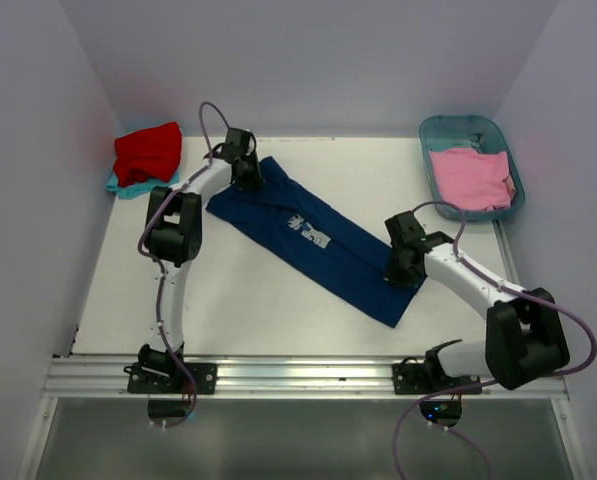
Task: Fold and stack the t-shirts
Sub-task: Rotate the tshirt 90 degrees
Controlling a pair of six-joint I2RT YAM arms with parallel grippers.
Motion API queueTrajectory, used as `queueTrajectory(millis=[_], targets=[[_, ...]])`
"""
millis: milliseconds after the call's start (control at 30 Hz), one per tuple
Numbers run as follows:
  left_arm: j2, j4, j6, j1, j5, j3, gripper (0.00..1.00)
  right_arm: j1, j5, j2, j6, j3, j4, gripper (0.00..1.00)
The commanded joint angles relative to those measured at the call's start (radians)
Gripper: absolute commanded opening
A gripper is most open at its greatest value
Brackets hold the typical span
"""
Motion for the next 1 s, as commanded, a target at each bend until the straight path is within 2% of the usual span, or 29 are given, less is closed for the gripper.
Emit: queueTrajectory(millis=[0,200,400,633,767,967], targets=[[0.030,-0.051,0.034,0.000,0.032,-0.036,0.00,0.000,0.002,0.052,0.015,0.003,0.030,0.00],[0.039,-0.037,0.034,0.008,0.047,-0.006,0.00,0.010,-0.038,0.047,0.041,-0.093,0.087,0.00],[0.096,-0.034,0.026,0.013,0.107,0.077,0.00,0.104,-0.067,0.049,0.100,-0.175,0.128,0.00],[0.165,-0.001,0.002,0.017,0.218,0.177,0.00,0.340,-0.110,0.101,0.205,-0.224,0.181,0.00],[0.225,0.032,-0.041,0.028,0.343,0.258,0.00,0.461,-0.162,0.110,0.301,-0.244,0.222,0.00],[0.298,0.140,-0.124,0.043,0.449,0.317,0.00,0.644,-0.136,0.098,0.393,-0.192,0.166,0.00]])
